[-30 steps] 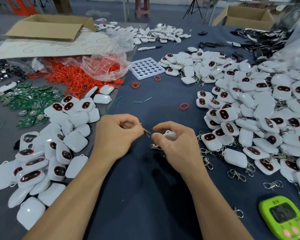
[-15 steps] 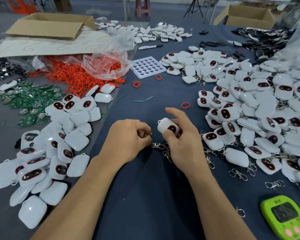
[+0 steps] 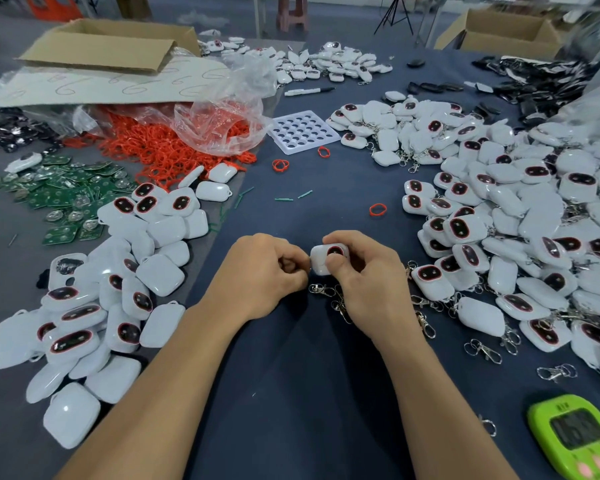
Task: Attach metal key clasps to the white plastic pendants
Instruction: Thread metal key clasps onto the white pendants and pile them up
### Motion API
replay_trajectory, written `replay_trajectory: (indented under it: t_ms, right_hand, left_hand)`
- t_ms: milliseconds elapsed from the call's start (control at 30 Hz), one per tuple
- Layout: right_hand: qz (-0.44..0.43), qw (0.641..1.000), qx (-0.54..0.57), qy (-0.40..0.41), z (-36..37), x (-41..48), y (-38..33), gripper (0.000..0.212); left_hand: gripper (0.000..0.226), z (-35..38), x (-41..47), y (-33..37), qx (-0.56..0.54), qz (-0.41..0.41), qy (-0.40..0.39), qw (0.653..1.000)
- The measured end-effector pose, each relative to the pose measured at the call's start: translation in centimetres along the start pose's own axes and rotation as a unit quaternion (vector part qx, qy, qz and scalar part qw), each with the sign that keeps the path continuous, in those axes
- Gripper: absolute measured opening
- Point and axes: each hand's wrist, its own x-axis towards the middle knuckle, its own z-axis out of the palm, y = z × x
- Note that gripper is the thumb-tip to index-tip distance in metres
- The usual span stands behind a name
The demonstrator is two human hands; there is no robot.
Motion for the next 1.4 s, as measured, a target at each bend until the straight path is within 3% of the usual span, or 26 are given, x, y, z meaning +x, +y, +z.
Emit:
replay_trajectory:
  t_ms: [533, 700, 833, 967, 1133, 1300, 1400]
  right_hand:
    - [0.006, 0.999, -0.029, -0.041, -0.8, -0.2, -0.8, 0.022]
    - [0.014, 0.998, -0.002, -0.054, -1.0, -0.5, -0.4, 0.026]
    - [0.040, 0.993, 0.101, -0.040, -1.1, -0.3, -0.5, 0.029]
    - [0.079, 0.966, 0.244, -0.041, -1.7, -0.2, -0.6, 0.025]
    - [0.113, 0.950, 0.288, -0.052, -1.9, -0.2, -0.8, 0.033]
    - [0.142, 0.927, 0.339, -0.075, -1.9, -0.6, -1.0, 0.033]
    - [0.149, 0.918, 0.359, -0.080, -1.7, -0.7, -1.1, 0.032]
  left_hand:
    - [0.003, 0.4, -0.6, 0.4, 0.042, 0.019, 0.031, 0.998]
    - [0.008, 0.6, -0.8, 0.4, 0.005, -0.005, 0.048, 0.999]
    - [0.024, 0.3, -0.6, 0.2, -0.079, 0.011, 0.033, 0.996]
    - [0.015, -0.1, -0.3, 0.2, -0.157, 0.025, 0.007, 0.987]
    - [0.025, -0.2, -0.4, 0.7, -0.283, 0.032, 0.006, 0.959]
    - [0.010, 0.2, -0.7, 1.0, -0.305, 0.041, 0.043, 0.951]
    - [0.020, 0.2, -0.6, 1.0, -0.315, 0.037, 0.041, 0.948]
